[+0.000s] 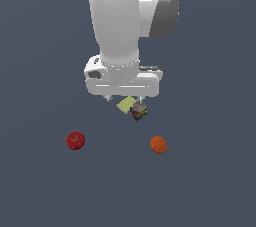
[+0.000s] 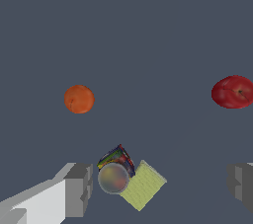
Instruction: Pick up a designated object from a clutter of objects.
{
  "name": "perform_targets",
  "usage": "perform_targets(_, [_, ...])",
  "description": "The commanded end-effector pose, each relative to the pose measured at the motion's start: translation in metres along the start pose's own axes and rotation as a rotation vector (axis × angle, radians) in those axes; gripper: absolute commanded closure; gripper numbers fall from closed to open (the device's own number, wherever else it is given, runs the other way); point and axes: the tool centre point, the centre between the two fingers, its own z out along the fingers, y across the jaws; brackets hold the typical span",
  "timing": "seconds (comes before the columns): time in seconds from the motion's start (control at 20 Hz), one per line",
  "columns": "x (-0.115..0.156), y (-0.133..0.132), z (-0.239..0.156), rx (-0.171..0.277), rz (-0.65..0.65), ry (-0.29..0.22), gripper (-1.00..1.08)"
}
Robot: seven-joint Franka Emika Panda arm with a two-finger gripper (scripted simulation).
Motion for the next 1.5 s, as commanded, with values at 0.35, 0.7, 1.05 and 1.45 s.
perform_targets(0.35, [0.043, 0.092, 0.07, -0.001, 0.253, -0.005, -0.92])
perform_targets(0.7, [0.058, 0.165, 0.125, -0.023, 0.425, -0.005, -0.92])
perform_targets(1.05, [0.06, 0.21, 0.16, -0.044, 0.526, -0.004, -0.92])
perform_targets(1.45, [0.058, 0.224, 0.171, -0.051, 0.556, -0.005, -0.92])
